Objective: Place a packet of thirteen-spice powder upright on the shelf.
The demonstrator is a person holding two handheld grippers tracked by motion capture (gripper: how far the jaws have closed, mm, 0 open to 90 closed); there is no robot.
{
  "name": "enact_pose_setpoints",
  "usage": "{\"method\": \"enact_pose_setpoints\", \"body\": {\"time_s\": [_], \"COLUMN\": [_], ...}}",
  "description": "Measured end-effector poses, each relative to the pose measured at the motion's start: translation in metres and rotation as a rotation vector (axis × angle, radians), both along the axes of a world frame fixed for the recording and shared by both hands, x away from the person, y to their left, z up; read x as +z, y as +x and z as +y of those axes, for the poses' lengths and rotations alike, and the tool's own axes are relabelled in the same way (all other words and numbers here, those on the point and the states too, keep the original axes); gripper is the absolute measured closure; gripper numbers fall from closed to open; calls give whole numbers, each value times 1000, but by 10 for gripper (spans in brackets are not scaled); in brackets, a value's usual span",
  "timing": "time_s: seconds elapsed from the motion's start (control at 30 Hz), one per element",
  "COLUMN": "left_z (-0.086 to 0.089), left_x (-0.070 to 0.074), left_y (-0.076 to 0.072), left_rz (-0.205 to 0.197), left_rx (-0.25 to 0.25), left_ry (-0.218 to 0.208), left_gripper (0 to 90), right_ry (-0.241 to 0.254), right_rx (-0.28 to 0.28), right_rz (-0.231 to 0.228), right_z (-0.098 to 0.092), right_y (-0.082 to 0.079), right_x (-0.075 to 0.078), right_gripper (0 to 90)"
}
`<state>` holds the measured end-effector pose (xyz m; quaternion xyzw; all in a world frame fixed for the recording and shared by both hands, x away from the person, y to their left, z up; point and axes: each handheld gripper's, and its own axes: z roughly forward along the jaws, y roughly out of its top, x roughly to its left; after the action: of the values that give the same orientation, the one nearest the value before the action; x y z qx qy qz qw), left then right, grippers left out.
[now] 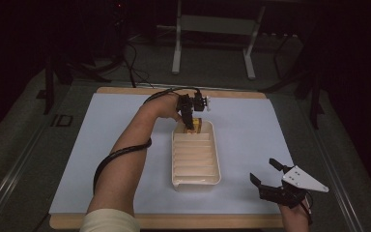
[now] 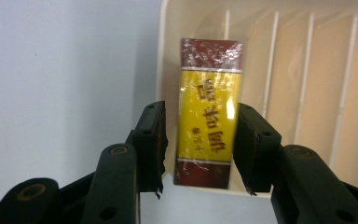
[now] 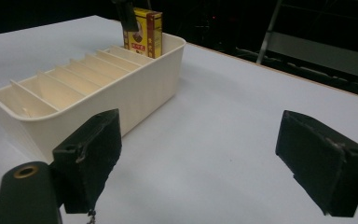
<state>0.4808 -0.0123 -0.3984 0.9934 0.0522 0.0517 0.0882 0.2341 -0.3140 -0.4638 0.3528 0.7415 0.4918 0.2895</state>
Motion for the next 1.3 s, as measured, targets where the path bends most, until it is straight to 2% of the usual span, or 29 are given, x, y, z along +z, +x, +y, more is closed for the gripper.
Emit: {"method": "enact_pose_setpoints", "body": {"time_s": [0.33, 0.4, 0.47, 0.6, 0.8, 0.87, 1.0, 1.1, 1.3], "left_z": [11, 17, 21, 29, 44, 48, 60, 72, 83], "left_x": [17, 25, 29, 33, 41, 42, 41, 38, 33], "left_y": [-7, -11, -14, -19, -30, -34, -41, -47, -56], "left_rz": [-29, -37, -42, -41, -26, -30, -13, -8, 2], "left_rx": [17, 30, 38, 48, 70, 65, 81, 100, 120], "left_ry": [-11, -34, -36, -40, -85, -92, -112, -149, -163], "left_gripper": [579, 579, 580, 581, 586, 586, 586, 586, 586], "right_ry": [-1, -2, -4, -5, -9, -11, -12, -12, -12], "right_rx": [2, 2, 1, 1, -2, -2, -2, -2, 5], "right_rz": [2, 1, 2, 3, 2, 2, 5, 7, 11], "right_z": [1, 1, 1, 1, 2, 2, 2, 2, 3], "right_y": [0, 0, 0, 0, 0, 0, 0, 0, 1], "right_x": [0, 0, 0, 0, 0, 0, -1, -1, -1], "right_gripper": [142, 143, 143, 143, 142, 142, 142, 142, 142]}}
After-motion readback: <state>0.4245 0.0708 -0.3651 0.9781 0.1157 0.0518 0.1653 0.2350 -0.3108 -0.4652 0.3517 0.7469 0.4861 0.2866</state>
